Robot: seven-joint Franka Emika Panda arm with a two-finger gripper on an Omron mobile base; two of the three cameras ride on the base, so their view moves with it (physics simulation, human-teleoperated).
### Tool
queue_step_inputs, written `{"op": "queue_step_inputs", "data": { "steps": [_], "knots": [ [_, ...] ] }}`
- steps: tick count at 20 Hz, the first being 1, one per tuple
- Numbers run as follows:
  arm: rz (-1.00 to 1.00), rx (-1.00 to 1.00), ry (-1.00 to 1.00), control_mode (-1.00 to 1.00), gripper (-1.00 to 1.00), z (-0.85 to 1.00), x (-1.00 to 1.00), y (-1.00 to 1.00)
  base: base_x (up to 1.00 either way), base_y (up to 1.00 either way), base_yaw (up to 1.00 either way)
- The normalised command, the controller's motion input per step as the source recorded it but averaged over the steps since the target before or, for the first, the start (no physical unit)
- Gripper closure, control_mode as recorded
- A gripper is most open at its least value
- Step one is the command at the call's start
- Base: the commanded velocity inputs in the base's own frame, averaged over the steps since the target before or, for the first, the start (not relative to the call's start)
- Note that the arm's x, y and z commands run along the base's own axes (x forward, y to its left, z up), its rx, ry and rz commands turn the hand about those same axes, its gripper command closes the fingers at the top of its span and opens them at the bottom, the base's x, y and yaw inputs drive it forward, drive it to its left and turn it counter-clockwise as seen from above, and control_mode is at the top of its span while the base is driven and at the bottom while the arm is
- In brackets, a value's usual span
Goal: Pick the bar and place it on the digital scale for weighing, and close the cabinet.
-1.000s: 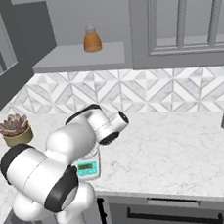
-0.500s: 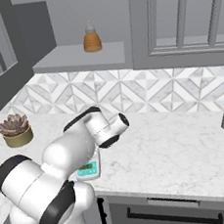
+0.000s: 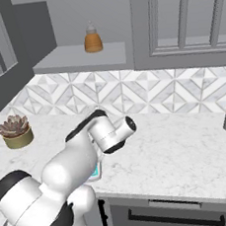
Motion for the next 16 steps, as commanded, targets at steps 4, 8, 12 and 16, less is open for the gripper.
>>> {"op": "queue_step_inputs", "data": {
  "steps": [4,8,12,16],
  "knots": [
    [0.0,0.1,-0.33,-1.0,-1.0,0.54,-0.56,0.0,0.0,0.0,0.0],
    [0.0,0.07,-0.36,-1.0,-1.0,0.81,-0.55,0.19,0.0,0.0,0.0],
    [0.0,0.04,-0.34,-1.0,-1.0,0.86,-0.53,0.37,0.0,0.0,0.0],
    [0.01,0.0,-0.41,-1.0,-1.0,0.91,-0.57,0.53,0.0,0.0,0.0]
  ]
}}
